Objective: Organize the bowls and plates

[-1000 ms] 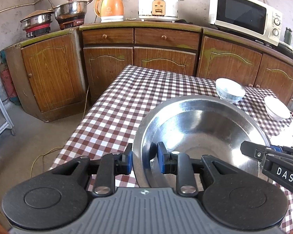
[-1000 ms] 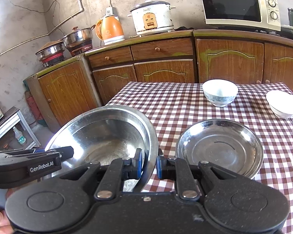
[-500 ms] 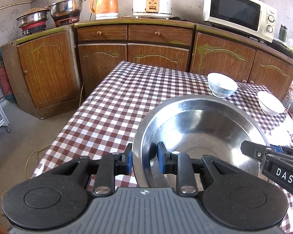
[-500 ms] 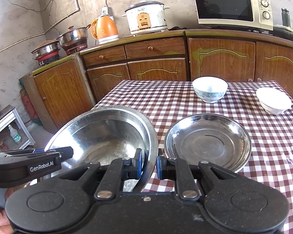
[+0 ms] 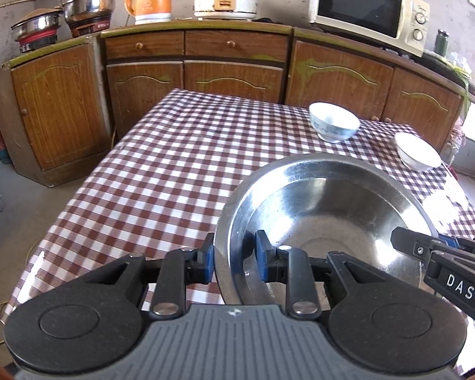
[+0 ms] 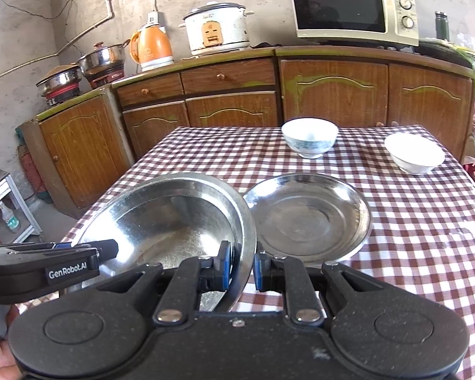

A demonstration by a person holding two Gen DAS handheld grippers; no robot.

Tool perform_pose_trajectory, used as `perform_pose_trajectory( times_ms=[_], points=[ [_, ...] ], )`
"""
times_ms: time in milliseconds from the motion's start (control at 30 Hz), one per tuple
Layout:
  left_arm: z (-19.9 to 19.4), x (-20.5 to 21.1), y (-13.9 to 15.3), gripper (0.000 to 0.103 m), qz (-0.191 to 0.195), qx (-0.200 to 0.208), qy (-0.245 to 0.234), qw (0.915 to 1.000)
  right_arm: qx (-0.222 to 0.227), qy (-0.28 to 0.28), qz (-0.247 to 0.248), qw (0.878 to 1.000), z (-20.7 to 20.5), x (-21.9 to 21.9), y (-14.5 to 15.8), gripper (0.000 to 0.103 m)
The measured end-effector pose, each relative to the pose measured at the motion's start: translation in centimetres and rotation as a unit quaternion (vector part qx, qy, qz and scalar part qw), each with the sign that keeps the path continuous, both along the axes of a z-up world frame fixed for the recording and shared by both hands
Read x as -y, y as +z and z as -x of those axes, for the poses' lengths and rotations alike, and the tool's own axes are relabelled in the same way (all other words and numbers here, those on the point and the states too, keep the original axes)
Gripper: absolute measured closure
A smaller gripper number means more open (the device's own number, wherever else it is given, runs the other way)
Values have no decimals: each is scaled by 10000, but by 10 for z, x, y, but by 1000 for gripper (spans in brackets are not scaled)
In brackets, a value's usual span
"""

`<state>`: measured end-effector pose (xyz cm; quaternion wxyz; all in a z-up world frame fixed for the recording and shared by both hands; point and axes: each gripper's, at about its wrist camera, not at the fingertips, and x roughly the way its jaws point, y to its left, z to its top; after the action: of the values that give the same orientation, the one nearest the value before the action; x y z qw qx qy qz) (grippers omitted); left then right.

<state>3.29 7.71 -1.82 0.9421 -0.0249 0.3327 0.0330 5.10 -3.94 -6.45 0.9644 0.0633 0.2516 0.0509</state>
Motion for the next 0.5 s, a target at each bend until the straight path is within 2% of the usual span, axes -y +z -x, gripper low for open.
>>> perform_pose_trajectory(
  times_ms=[500],
  points=[
    [3, 48, -14, 76, 8, -93, -519, 9986, -63, -513, 29, 9987, 30, 48, -13, 84]
  ],
)
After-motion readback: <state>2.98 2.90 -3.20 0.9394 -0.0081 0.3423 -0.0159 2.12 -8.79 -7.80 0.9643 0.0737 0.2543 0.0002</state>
